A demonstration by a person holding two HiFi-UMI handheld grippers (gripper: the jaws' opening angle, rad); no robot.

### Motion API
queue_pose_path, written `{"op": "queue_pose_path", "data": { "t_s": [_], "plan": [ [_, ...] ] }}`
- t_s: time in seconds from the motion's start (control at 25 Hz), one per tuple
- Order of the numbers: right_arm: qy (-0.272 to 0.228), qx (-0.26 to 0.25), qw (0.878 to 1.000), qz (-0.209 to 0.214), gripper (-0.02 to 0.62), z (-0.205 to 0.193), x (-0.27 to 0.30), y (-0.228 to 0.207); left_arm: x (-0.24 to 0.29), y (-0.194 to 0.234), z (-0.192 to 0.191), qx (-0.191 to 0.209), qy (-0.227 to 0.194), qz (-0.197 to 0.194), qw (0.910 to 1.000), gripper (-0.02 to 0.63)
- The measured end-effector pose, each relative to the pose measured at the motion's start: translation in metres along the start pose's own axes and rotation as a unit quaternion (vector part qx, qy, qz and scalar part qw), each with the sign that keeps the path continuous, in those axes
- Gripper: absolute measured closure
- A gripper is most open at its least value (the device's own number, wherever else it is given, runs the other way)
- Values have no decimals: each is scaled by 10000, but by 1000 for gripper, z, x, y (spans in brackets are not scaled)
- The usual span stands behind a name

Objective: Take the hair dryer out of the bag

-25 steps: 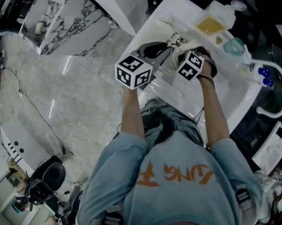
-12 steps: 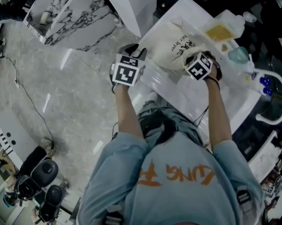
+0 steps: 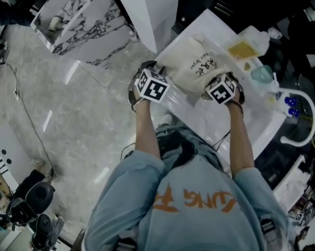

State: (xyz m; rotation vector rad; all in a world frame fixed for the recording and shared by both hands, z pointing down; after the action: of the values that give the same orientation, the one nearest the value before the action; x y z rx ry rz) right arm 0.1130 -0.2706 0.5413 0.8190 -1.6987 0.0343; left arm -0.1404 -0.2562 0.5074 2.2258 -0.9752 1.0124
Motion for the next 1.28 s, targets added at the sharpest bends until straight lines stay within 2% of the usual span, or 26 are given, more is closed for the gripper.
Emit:
{"op": "queue_pose_path", "data": {
  "t_s": [0.16,0.36,0.48,0.6,0.68,0.84,1.04,1.28],
  "plan": [
    [-199,88,9998,-6,330,-1,-10,-3,0,6,7,105,111,82,9999,458],
    [-406,244,9988,99,331,-12,-30,2,4,8,12,190,306,-32,9993,454],
    [-425,309,9986,106,331,-18,-38,7,8,8,11,234,395,64,9989,454],
    [-419,492,9979,63,331,-27,-48,7,10,8,15,268,463,225,9983,482],
    [-436,602,9972,-1,331,-32,-54,7,10,9,15,303,458,390,9977,529],
    [-397,744,9964,-98,331,-40,-67,8,7,10,12,185,353,431,9983,581],
    [-317,1073,9934,-254,331,-48,-80,8,-3,14,12,-10,82,517,9986,584],
    [-230,1365,9898,-346,333,-62,-95,21,-26,23,0,-242,-294,856,9956,586]
  ]
}}
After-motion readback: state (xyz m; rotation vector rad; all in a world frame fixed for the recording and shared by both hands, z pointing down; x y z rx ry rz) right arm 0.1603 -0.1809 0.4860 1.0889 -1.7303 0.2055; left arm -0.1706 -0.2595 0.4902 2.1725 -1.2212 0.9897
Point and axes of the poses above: the fingertips, and each gripper's own axes: x forward along the fingers, y to its left, z out of its top, the point moved 9 cm from there along -x, backward along the fingers, and after that the axes turned 13 degrees about -z, right-handed, at the moved point
